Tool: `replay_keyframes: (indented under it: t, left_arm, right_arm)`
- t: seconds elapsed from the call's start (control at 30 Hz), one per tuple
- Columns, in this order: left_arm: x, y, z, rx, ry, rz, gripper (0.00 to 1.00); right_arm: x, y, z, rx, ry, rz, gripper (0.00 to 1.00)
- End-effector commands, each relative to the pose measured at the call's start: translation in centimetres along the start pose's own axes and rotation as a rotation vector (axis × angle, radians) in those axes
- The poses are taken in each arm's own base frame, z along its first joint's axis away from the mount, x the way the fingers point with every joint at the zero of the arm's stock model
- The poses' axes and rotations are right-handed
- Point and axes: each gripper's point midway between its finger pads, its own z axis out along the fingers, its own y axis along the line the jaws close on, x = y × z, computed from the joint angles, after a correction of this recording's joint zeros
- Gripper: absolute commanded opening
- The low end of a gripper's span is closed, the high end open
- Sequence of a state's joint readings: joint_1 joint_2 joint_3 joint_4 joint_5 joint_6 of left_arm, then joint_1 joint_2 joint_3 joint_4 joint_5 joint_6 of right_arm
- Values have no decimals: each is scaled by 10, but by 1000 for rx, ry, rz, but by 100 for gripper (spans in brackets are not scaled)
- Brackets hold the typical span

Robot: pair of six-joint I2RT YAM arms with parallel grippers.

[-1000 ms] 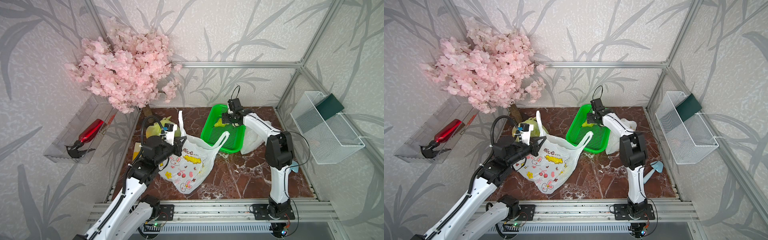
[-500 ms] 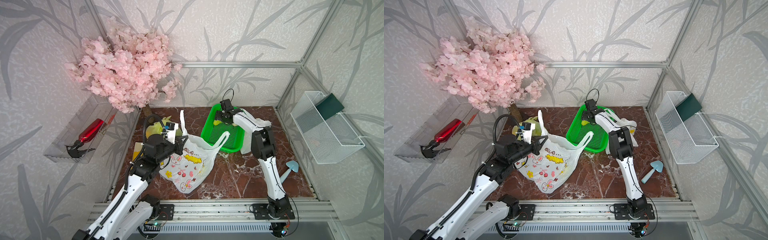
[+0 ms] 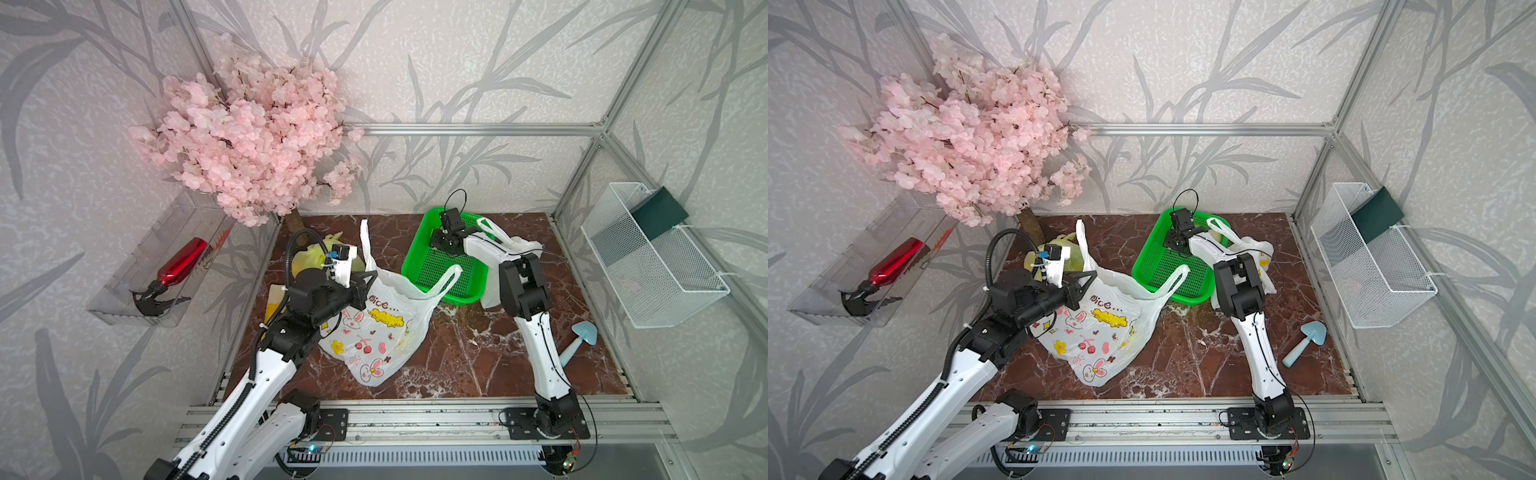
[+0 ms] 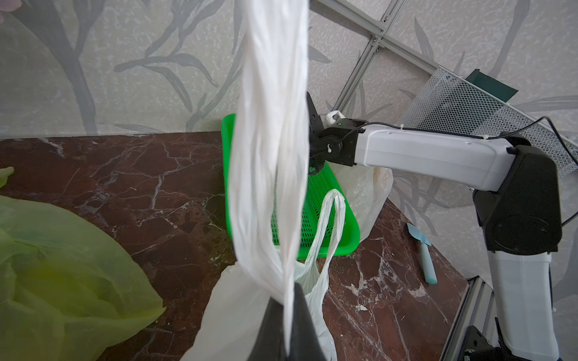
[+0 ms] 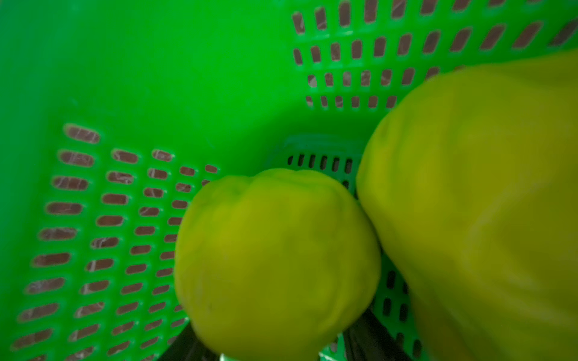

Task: Place the pears into plastic bags & tie knots
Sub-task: Pick up the pear from the basket, then place the pear in the plastic bag.

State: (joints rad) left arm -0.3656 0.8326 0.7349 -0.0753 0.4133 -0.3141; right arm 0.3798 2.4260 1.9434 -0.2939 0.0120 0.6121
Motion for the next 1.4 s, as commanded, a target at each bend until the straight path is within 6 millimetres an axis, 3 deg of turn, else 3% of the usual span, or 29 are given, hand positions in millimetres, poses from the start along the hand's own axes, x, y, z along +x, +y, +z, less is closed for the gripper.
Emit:
replay_keyframes:
  t: [0.0,0.07,0.17,0.27,0.43,0.63,0.77,1.03,1.2,1.3,1.37]
  left_arm:
    - [1,0,-1,2,-9,21,0]
    - [1,0,0,0,-1,32,0]
    - [-1,-2,3,11,13,51,0]
    - [-4,-5,5,23,39,77,0]
    - [-3,-12,9,66,108,114,0]
    - [0,-17,11,108,154,143,0]
    - [-1,-23,9,140,153,150,0]
    - [5,-34,6,210,163,145,0]
    - [1,-48,8,302,144,119,0]
    - [3,-46,11,304,141,110,0]
    - [4,-36,13,250,134,81,0]
  right_arm:
    - [-36,30,-57,-98,-114,-97,44]
    - [-41,38,-83,-133,-131,-146,35]
    - [-39,49,-124,-200,-146,-208,31]
    - [-22,64,-168,-292,-147,-319,29]
    - [51,100,-239,-544,-69,-538,26]
    - [155,130,-290,-798,127,-768,25]
    - [193,133,-297,-870,249,-832,25]
    - [219,119,-275,-814,437,-835,22]
    - [198,146,-245,-712,465,-759,30]
    - [197,172,-235,-699,463,-698,42]
    - [204,180,-234,-703,479,-688,56]
